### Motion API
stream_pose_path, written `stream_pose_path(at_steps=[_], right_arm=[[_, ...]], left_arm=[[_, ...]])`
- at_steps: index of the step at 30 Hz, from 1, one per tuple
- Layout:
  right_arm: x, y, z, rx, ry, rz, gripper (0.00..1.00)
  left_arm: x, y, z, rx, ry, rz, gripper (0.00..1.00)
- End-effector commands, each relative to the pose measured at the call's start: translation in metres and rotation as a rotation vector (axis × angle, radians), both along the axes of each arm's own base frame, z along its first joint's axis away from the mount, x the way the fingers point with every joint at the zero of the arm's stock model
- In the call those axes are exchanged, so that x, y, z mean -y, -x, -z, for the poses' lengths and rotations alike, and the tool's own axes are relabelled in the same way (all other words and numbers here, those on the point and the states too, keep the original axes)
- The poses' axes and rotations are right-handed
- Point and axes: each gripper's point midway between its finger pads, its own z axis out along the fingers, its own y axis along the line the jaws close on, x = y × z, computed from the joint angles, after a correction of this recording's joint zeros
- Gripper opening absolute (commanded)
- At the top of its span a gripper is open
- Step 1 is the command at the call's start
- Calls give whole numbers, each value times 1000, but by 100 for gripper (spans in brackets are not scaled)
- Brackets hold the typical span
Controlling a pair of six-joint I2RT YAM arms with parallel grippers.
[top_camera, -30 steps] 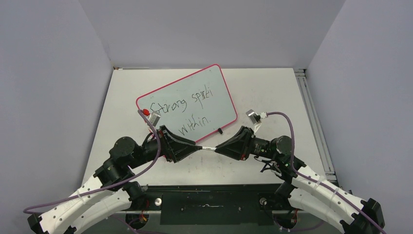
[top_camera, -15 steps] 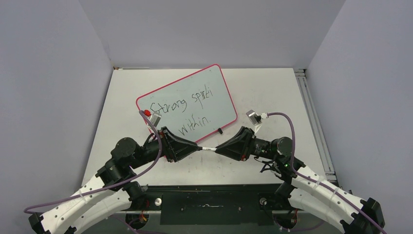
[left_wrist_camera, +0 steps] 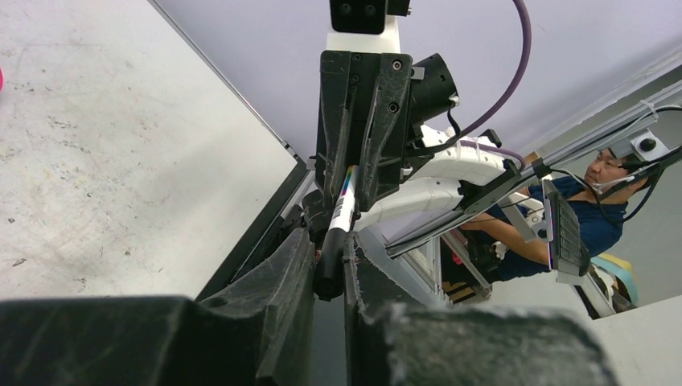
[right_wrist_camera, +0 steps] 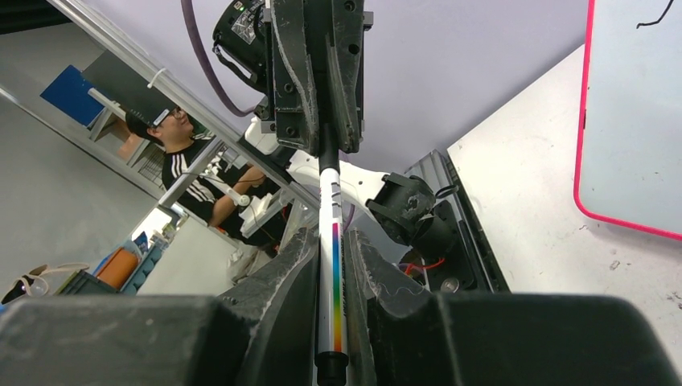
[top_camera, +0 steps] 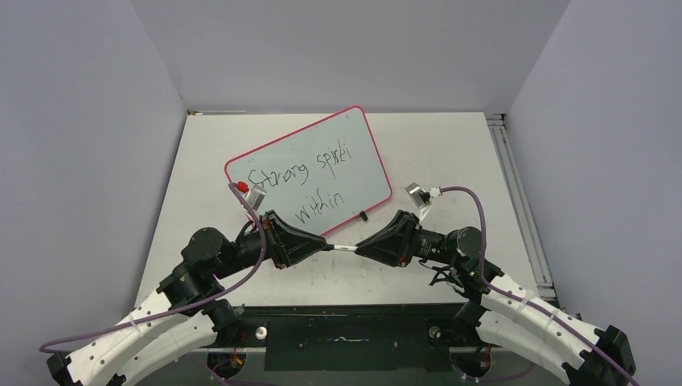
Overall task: Write a sentence on the whiteboard
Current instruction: Move the pen cap to the whiteboard marker.
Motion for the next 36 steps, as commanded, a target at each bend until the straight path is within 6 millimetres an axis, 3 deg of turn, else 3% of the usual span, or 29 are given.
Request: stream_pose_path(at_steps=[1, 13, 26, 36], right_arm=[[1, 2, -11, 46, -47, 4, 5], [-11, 0, -15, 48, -97, -24, 5], [-27, 2, -21, 72, -127, -41, 5], [-27, -3, -35, 106, -183, 7, 5]], left_arm=[[-2, 6, -19, 50, 46, 24, 3], [4, 15, -17, 64, 40, 94, 0], [9, 16, -2, 64, -14, 121, 0], [11, 21, 13, 49, -35, 155, 0]])
